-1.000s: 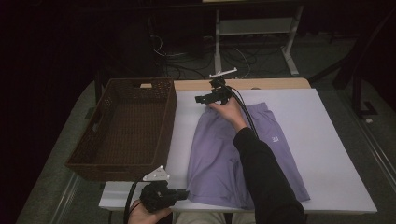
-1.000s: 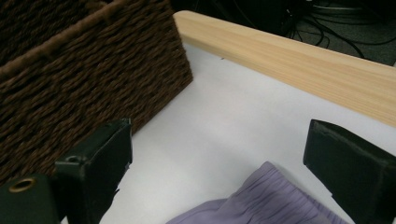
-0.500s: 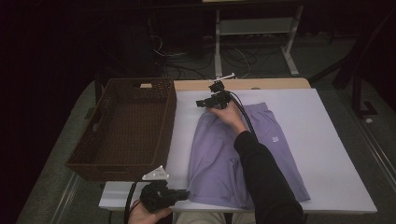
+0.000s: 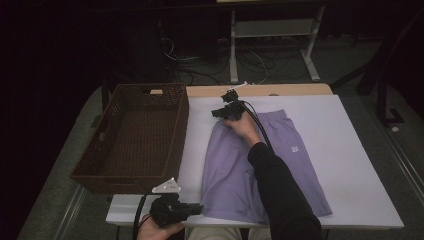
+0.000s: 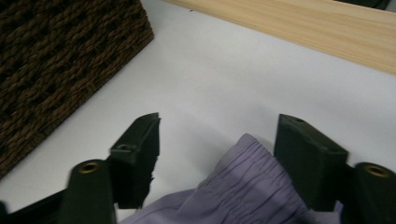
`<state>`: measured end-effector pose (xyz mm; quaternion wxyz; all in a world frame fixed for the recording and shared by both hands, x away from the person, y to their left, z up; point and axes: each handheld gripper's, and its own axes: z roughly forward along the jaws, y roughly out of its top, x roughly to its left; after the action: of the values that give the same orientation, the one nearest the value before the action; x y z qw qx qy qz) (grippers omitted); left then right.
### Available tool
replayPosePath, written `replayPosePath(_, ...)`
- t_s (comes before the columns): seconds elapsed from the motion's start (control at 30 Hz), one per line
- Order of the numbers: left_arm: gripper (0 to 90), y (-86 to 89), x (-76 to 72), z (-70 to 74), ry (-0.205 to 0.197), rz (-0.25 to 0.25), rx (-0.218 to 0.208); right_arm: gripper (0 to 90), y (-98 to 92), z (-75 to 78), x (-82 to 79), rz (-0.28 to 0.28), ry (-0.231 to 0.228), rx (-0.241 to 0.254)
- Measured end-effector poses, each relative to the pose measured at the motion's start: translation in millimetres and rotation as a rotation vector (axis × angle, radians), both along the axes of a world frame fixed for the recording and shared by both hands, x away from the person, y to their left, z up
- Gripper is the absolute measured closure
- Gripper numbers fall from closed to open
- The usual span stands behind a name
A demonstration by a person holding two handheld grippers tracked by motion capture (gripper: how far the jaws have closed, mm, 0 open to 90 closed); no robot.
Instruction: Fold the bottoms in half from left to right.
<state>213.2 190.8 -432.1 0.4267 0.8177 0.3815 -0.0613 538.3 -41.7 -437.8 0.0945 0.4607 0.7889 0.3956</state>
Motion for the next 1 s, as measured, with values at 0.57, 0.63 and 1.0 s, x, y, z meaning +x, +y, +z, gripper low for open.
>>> replayPosePath(0.57, 87.5, -1.0, 0.6, -0.6, 0.01, -0.016, -0.004, 68.1, 1.5, -15.2, 4.0, -0.031, -0.023, -0.061)
replayPosePath(0.63, 87.7, -1.2, 0.7, -0.7, 0.012, -0.02, -0.006, 75.5, 1.9, -15.3, 3.9, -0.037, -0.023, -0.064)
replayPosePath(1.0, 88.6, -1.4, -2.7, 6.2, -0.03, -0.054, -0.052, 85.2, -10.4, -4.3, 11.0, -0.058, 0.02, 0.023)
